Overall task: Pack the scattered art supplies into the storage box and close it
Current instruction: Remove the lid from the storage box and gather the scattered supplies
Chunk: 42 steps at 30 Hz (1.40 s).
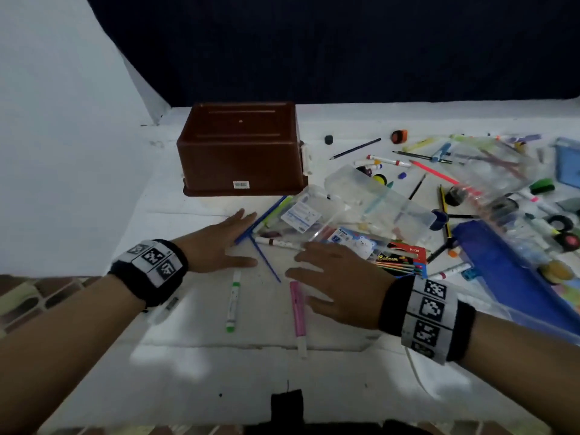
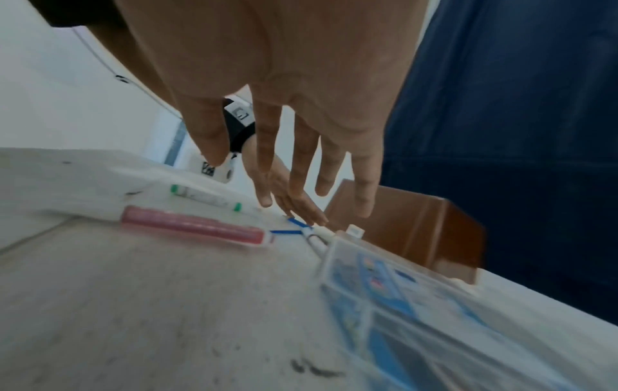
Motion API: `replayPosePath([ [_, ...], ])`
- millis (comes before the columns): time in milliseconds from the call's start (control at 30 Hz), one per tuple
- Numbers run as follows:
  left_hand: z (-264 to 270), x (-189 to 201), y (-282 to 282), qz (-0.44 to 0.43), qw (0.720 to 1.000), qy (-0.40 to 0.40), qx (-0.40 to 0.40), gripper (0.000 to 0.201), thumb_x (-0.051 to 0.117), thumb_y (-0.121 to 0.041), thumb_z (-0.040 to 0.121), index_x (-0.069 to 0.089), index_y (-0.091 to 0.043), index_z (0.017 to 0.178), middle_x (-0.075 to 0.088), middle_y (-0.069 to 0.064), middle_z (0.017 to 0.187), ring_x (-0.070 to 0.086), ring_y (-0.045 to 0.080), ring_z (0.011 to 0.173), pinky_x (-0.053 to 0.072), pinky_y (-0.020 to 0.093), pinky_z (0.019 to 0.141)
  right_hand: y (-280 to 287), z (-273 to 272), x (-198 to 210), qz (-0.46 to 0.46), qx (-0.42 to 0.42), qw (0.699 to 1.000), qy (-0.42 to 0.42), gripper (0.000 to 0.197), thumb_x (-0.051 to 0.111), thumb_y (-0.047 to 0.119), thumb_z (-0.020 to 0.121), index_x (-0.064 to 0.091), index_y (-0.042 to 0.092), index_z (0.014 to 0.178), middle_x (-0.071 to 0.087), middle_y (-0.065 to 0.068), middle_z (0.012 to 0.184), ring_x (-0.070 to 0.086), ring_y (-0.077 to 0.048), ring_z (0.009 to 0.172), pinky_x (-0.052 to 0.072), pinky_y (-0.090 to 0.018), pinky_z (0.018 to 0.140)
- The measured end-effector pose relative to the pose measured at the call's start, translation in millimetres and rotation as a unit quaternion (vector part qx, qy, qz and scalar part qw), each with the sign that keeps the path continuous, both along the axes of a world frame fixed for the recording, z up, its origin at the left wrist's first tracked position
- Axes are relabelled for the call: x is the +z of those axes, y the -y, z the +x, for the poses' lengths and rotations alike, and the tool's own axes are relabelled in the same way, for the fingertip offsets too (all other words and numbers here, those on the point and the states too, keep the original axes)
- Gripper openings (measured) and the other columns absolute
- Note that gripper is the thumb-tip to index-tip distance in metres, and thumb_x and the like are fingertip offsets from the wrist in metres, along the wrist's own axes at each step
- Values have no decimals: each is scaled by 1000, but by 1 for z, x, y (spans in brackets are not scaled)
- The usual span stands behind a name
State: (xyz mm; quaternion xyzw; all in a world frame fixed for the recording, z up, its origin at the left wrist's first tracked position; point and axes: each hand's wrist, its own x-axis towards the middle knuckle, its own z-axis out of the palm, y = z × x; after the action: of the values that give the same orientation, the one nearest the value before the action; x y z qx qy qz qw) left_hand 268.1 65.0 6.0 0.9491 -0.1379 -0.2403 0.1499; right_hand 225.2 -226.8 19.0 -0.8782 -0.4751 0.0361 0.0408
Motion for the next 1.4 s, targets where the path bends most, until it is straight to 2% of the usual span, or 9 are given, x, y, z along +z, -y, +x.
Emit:
replayPosePath([
  [167,-38,-11,-32,22,999,-30,-26,100,50,-67,88,-17,-36,154,-22,-18,158,-22,-3,144,-9,17,115,-17,-11,-10,-157,55,985,-38,60,31,59,98,22,35,151,14,-7,162,-3,-26,151,1,-68,113],
  [300,-39,-23,-31,76,995,5,-58,108,40,-80,85,-26,-28,153,-27,-10,161,-27,7,148,-6,36,126,-8,-3,-21,-178,42,983,-15,62,19,66,95,15,40,152,4,-7,163,-13,-29,149,-12,-72,107],
  [467,-18,-25,10,125,988,44,-74,120,36,-86,80,-23,-13,154,-24,0,164,-20,22,151,1,36,125,9,11,-16,-226,14,974,19,53,31,54,87,61,36,127,49,-10,145,32,-37,142,4,-81,101],
  [600,1,-28,43,123,987,67,-81,113,34,-79,87,-22,-6,153,-21,8,164,-16,21,153,-4,30,123,25,24,-17,-207,3,977,57,48,54,38,85,60,27,131,37,-3,155,25,-38,145,7,-78,103],
  [733,10,-30,71,103,990,64,-69,109,26,-79,89,-21,-5,153,-20,10,164,-15,19,153,-1,33,125,37,31,-18,-213,-14,977,26,52,45,17,97,35,14,148,-3,-2,164,-8,-34,150,9,-65,115],
  [900,19,-29,104,82,995,47,-36,110,33,-76,90,-21,-4,153,-22,10,164,-16,19,152,-2,31,124,60,51,-14,-154,13,987,39,35,62,17,88,64,15,122,21,-1,161,17,-33,148,32,-64,106],
  [1000,24,-24,116,24,1000,12,-11,105,40,-68,94,-20,-7,154,-22,6,164,-13,17,153,0,29,123,75,57,-17,-168,-5,986,-6,41,62,28,88,60,18,128,13,3,163,6,-28,151,27,-59,111],
  [1200,20,-4,96,-231,970,-29,72,79,51,-58,93,10,-38,158,24,-24,156,30,-2,144,27,23,119,91,63,-14,-96,-5,995,6,41,67,36,86,63,24,124,22,4,161,20,-28,148,31,-55,112],
  [1400,-32,0,24,51,998,-12,-22,104,16,-86,74,-1,-30,159,-3,-11,166,-2,3,151,2,14,116,97,58,-20,-93,-10,996,-12,54,68,36,82,55,24,134,43,-7,151,46,-33,134,50,-58,92],
])
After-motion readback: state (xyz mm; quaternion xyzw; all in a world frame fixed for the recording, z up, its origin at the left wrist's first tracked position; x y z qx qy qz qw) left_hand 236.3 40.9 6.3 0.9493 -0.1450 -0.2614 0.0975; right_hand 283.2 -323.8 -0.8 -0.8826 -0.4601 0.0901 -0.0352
